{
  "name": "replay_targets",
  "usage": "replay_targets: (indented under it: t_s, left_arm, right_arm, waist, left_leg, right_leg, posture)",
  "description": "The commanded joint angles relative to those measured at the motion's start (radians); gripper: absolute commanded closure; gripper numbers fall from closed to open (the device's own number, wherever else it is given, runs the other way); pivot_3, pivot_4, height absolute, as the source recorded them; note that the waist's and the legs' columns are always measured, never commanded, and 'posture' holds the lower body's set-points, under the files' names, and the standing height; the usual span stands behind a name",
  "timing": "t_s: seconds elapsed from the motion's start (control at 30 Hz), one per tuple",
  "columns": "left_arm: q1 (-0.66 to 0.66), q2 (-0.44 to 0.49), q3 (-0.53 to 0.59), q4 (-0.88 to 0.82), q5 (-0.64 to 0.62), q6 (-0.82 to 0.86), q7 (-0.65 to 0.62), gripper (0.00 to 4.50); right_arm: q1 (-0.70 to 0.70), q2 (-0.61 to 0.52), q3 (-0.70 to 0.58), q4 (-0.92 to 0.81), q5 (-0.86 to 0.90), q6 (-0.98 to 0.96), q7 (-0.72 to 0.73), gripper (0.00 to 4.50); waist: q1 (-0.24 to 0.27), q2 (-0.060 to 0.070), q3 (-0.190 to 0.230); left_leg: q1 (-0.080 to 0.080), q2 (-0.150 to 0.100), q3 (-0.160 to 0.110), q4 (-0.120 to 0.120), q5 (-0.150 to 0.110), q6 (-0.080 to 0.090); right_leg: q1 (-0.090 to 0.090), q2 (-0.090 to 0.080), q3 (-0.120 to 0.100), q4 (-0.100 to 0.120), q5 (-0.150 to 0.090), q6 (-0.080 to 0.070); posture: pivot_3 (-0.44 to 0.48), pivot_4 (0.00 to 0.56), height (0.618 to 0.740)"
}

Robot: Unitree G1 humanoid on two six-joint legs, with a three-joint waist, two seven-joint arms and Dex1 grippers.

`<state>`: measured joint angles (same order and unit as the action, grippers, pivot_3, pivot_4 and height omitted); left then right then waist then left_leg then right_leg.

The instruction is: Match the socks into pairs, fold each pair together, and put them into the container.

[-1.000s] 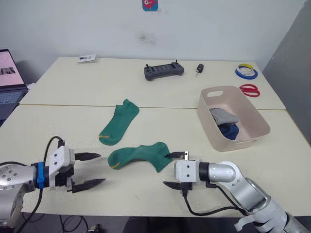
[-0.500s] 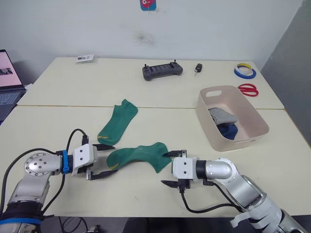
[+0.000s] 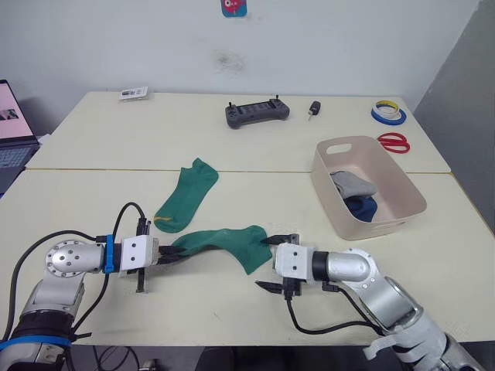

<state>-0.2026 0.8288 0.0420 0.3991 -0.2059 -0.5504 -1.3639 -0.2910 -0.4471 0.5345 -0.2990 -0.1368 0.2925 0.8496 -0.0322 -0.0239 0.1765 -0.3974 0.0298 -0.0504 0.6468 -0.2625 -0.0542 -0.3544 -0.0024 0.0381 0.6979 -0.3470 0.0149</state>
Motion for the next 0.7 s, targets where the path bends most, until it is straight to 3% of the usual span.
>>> replay_targets:
  t_s: [0.03, 0.27, 0.43, 0.57, 0.7]
  left_arm:
    - [-0.001, 0.016, 0.023, -0.023, -0.033, 0.001, 0.013, 4.50]
    - [0.010, 0.020, 0.021, -0.034, -0.038, -0.005, 0.023, 4.50]
    - [0.026, 0.030, 0.028, -0.055, -0.058, 0.037, 0.025, 4.50]
    - [0.070, 0.083, 0.030, -0.212, -0.147, 0.314, 0.014, 4.50]
    - [0.153, 0.252, 0.021, -0.498, -0.337, 0.762, -0.066, 4.50]
  right_arm:
    - [-0.034, 0.011, 0.022, 0.039, -0.020, -0.006, 0.010, 0.40]
    - [-0.082, 0.034, 0.023, 0.098, -0.020, 0.066, 0.011, 2.46]
    - [-0.075, 0.030, -0.010, 0.062, 0.023, 0.077, 0.018, 4.30]
    - [-0.035, 0.013, -0.070, -0.045, 0.138, 0.162, 0.067, 4.46]
    - [0.032, -0.029, -0.170, -0.231, 0.345, 0.361, 0.131, 4.46]
  waist:
    - [0.000, 0.000, 0.000]
    - [0.000, 0.000, 0.000]
    - [0.000, 0.000, 0.000]
    - [0.000, 0.000, 0.000]
    - [-0.001, 0.000, 0.000]
  left_leg:
    - [0.000, 0.000, 0.000, 0.000, 0.000, 0.000]
    - [0.001, 0.000, -0.001, 0.000, 0.000, 0.000]
    - [0.001, 0.000, -0.001, 0.000, 0.000, 0.000]
    - [0.000, 0.000, -0.001, 0.000, 0.000, 0.000]
    - [-0.001, 0.001, -0.002, 0.000, 0.000, 0.000]
  right_leg:
    - [0.000, 0.000, 0.000, 0.000, 0.000, 0.000]
    - [0.000, 0.000, 0.000, 0.001, 0.000, 0.000]
    - [0.000, 0.000, 0.000, 0.001, 0.000, 0.000]
    - [0.000, 0.000, 0.000, 0.001, 0.000, 0.000]
    - [0.000, 0.000, -0.001, 0.000, 0.000, 0.000]
  posture:
    - [0.000, 0.150, 0.740]
    - [0.000, 0.150, 0.740]
    - [0.000, 0.150, 0.740]
    - [0.000, 0.150, 0.740]
    - [0.000, 0.150, 0.740]
